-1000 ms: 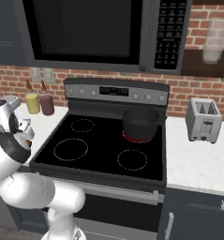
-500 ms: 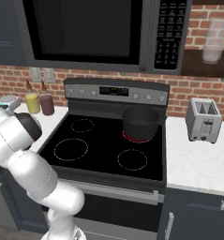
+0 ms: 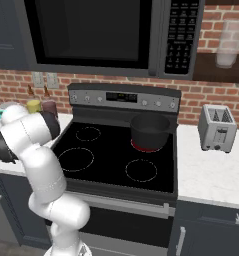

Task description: Put the bell pepper and bell pepper in the pot. Retrieve the spatula and lightly stir the vegetables in the pot.

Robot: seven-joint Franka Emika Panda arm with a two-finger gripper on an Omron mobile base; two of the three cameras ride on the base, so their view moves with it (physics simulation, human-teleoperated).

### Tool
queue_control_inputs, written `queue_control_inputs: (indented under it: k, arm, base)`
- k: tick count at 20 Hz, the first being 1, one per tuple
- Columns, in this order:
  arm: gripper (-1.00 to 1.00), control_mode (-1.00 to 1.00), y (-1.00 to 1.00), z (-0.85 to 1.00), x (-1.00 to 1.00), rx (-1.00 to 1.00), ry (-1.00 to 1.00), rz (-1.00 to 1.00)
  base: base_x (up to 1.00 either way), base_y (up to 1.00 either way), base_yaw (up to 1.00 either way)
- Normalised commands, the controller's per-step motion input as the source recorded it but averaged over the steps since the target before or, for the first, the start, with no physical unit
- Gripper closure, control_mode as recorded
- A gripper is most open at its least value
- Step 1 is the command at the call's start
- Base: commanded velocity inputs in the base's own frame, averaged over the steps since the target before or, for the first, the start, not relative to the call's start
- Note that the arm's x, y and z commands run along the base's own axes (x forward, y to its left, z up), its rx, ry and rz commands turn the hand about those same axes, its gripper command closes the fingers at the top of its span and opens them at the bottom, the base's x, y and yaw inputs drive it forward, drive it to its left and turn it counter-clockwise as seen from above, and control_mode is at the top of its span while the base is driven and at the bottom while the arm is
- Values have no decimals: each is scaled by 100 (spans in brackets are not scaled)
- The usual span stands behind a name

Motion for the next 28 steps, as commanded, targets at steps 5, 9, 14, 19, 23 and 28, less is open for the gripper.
queue_control_inputs:
  k: [5,9,14,19,23,28]
  arm:
    - [100,-100,0,-22,26,0,0,0]
    - [100,-100,0,-4,8,0,-2,0]
    - [100,-100,-25,23,-9,0,-12,0]
    - [100,-100,-72,98,-35,8,-25,0]
    - [100,-100,-91,100,-24,16,-16,0]
    - [100,-100,-100,100,-7,21,-4,0]
  base:
    - [0,0,0]
    - [0,0,0]
    - [0,0,0]
    - [0,0,0]
    - [0,0,0]
    - [0,0,0]
